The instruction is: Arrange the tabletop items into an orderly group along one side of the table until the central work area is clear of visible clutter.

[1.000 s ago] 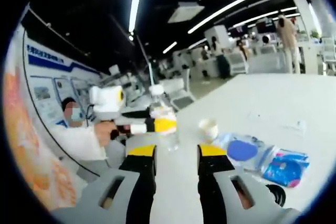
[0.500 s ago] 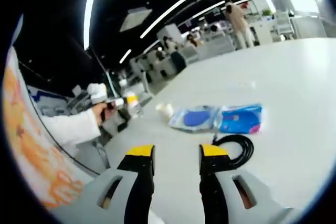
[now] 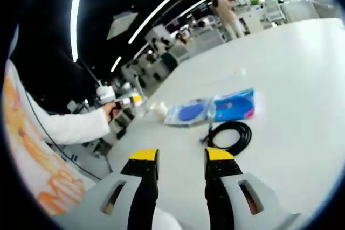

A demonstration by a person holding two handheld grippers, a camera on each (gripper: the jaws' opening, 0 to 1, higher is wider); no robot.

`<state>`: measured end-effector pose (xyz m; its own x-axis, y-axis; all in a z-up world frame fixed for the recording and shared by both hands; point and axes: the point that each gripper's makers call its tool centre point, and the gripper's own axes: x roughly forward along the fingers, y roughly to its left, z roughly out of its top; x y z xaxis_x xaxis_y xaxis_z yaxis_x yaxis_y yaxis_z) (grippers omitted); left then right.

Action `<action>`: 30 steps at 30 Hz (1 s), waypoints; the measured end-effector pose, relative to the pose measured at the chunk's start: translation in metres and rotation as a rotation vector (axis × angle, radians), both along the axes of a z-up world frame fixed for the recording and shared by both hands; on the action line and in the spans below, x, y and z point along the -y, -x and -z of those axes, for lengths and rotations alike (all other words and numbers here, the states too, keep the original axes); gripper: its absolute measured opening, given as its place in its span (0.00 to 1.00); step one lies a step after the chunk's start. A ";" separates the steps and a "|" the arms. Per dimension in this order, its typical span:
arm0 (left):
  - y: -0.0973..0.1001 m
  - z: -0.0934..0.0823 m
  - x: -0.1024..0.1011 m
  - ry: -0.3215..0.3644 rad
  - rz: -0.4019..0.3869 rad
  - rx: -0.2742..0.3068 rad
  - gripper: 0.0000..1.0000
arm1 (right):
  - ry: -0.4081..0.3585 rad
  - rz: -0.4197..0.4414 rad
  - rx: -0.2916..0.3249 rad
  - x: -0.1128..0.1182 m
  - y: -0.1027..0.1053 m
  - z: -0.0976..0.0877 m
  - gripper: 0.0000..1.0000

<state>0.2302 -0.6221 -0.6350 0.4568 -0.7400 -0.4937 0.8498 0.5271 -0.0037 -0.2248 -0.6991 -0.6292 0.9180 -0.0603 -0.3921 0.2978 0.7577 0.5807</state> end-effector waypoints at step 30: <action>0.002 0.043 0.023 -0.012 -0.019 -0.130 0.41 | -0.062 0.021 -0.050 -0.003 -0.005 0.020 0.28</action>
<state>0.2278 -0.6453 -0.6777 0.4022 -0.7256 -0.5583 0.8326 0.5435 -0.1066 -0.2200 -0.6961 -0.6489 0.8960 -0.0532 -0.4409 0.3427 0.7142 0.6103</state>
